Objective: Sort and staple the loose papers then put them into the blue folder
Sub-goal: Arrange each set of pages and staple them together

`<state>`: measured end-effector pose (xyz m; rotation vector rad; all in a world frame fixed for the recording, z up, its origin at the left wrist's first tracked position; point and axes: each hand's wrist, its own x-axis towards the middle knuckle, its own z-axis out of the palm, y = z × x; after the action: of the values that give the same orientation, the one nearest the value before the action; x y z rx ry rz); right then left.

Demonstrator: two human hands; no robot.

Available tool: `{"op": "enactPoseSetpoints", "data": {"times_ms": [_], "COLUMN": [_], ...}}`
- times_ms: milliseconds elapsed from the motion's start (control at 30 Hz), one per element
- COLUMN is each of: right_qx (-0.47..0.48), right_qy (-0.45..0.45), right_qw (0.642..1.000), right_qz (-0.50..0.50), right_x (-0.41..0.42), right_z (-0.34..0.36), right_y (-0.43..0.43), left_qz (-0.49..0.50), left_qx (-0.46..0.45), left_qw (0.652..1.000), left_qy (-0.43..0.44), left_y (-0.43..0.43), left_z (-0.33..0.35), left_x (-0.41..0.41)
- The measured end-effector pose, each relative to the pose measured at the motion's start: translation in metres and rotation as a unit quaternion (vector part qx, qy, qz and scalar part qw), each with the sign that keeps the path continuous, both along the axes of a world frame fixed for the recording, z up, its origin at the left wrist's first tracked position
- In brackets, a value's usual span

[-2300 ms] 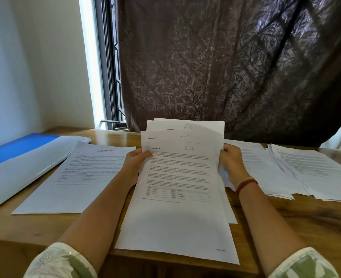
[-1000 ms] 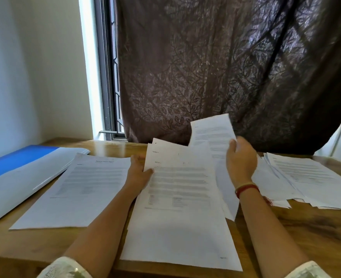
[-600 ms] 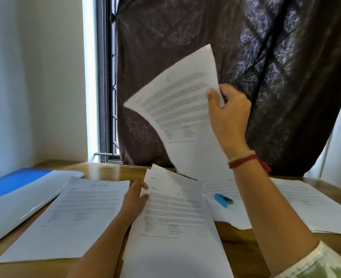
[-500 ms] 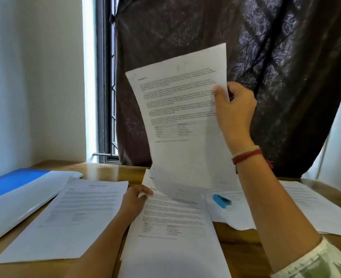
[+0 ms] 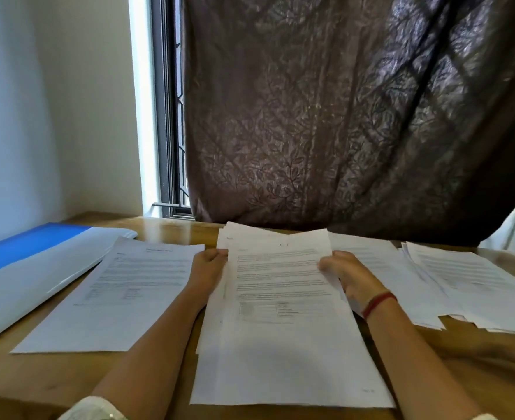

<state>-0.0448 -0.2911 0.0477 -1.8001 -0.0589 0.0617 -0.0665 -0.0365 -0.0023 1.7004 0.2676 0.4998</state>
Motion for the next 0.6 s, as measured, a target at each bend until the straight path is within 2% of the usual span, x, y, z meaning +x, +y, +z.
{"op": "enactPoseSetpoints", "data": {"times_ms": [100,233,300,367,433,500,600], "right_qx": [-0.038,-0.028,-0.003,0.022,0.082,0.114,0.119], "right_qy": [0.026,0.053,0.066,0.047,-0.006,-0.077,-0.093], "right_qw": [0.999,0.995,0.994,0.998,0.994,0.98,0.985], "right_qz": [0.016,0.075,0.09,0.038,-0.066,-0.145,-0.085], "right_x": [-0.002,-0.005,-0.007,0.0,0.012,0.02,0.022], "right_z": [-0.002,-0.004,-0.002,-0.001,-0.002,-0.007,-0.01], "right_y": [0.003,0.001,-0.001,-0.001,-0.001,-0.005,-0.007], "left_qz": [0.002,-0.034,-0.065,-0.081,-0.075,-0.066,-0.072], "left_qx": [-0.031,0.025,-0.019,-0.092,-0.153,-0.17,-0.17], "left_qw": [0.999,0.999,0.998,0.992,0.984,0.982,0.982], "left_qy": [0.009,-0.001,-0.011,-0.03,-0.041,-0.042,-0.04], "left_y": [0.0,-0.004,-0.004,-0.003,-0.002,-0.002,-0.003], "left_z": [0.0,0.006,0.009,0.011,0.014,0.016,0.015], "left_x": [0.002,-0.007,-0.011,-0.014,-0.015,-0.014,-0.013]}}
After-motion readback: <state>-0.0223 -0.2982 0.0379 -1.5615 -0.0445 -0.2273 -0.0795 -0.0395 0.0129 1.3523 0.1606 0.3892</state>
